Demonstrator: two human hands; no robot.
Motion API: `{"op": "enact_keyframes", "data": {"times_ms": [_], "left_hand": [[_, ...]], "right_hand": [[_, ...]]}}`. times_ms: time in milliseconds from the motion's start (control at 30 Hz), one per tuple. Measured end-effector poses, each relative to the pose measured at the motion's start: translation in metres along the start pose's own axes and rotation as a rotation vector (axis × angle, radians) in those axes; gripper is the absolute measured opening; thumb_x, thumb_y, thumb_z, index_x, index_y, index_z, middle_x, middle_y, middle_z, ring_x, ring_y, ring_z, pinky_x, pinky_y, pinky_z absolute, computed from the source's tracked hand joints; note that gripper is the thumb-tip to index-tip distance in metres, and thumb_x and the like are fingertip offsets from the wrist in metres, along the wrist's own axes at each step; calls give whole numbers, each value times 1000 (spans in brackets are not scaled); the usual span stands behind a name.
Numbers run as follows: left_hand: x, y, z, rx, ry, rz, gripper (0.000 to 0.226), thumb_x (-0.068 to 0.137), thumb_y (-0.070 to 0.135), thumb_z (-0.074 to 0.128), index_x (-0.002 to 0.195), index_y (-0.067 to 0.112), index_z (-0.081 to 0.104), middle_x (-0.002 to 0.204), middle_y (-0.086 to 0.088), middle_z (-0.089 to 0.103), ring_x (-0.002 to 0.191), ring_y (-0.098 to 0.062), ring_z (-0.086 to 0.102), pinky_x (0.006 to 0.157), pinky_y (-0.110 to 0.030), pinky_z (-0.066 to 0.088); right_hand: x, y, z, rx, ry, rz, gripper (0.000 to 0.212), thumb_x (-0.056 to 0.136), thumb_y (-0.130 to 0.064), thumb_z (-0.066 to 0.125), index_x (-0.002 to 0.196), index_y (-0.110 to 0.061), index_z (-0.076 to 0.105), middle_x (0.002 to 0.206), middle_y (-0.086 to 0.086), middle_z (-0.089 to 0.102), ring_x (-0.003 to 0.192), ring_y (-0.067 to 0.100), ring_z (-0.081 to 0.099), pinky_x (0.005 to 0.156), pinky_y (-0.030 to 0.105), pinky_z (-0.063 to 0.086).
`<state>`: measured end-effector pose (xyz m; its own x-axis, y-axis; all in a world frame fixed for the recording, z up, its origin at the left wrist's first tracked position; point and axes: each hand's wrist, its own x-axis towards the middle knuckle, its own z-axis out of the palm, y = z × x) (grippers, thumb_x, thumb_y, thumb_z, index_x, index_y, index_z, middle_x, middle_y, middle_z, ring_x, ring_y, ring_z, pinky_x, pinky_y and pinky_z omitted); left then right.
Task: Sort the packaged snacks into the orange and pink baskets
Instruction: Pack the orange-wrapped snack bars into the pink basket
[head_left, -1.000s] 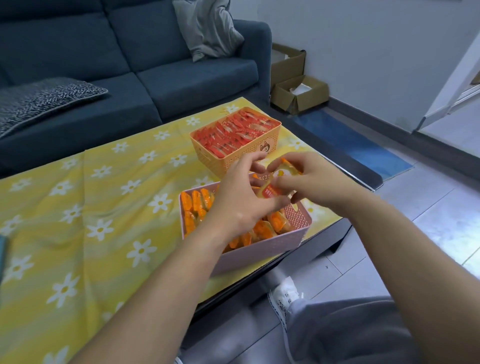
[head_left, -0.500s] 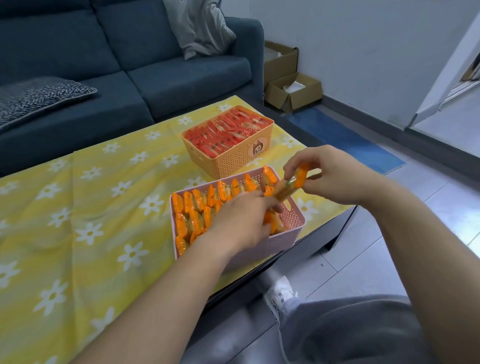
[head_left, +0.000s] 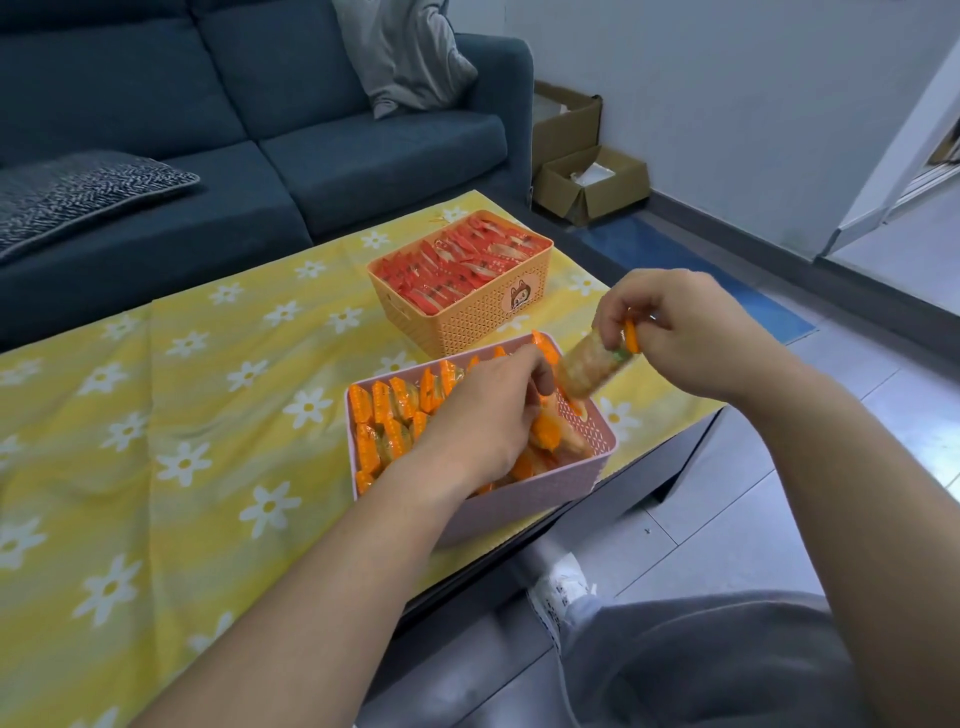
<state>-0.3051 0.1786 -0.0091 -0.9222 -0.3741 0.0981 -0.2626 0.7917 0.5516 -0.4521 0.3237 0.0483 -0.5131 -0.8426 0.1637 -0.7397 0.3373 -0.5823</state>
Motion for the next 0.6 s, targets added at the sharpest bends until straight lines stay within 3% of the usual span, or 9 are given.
{"op": "enact_keyframes", "data": {"times_ms": [133, 233, 367, 467, 600], "left_hand": [[0, -2, 0, -118, 66, -38, 28, 90, 0, 65, 96, 26, 54, 88, 5, 65, 77, -15, 60, 73, -40, 53], [0, 1, 8, -127, 85, -33, 30, 87, 0, 67, 92, 27, 53, 85, 5, 68, 80, -19, 63, 75, -44, 54], [-5, 2, 22, 74, 64, -25, 25, 86, 4, 61, 96, 26, 53, 92, 2, 67, 87, -25, 60, 67, -45, 52], [-6, 4, 22, 287, 128, -26, 19, 93, 19, 61, 107, 24, 50, 109, 2, 57, 100, -24, 51, 67, -35, 41], [-2, 7, 14, 117, 73, -160, 17, 91, 36, 66, 100, 28, 53, 98, 6, 62, 90, -21, 58, 68, -38, 50]], "right_hand": [[2, -2, 1, -88, -66, 20, 45, 81, 13, 42, 70, -25, 65, 94, -4, 66, 95, 19, 61, 75, 42, 56], [7, -9, 23, -291, -253, 34, 41, 75, 8, 47, 72, -27, 69, 91, -1, 68, 87, 21, 62, 79, 46, 57], [7, -13, 49, -365, -463, 44, 45, 79, 3, 47, 100, -28, 74, 104, 4, 70, 94, 24, 65, 84, 44, 58], [5, -12, 44, -245, -442, 114, 40, 89, -6, 50, 121, -25, 64, 114, 2, 67, 101, 21, 64, 88, 39, 57], [5, -6, 45, -230, -315, 100, 22, 89, -15, 64, 110, -20, 62, 104, 0, 67, 93, 20, 63, 82, 39, 57]]}}
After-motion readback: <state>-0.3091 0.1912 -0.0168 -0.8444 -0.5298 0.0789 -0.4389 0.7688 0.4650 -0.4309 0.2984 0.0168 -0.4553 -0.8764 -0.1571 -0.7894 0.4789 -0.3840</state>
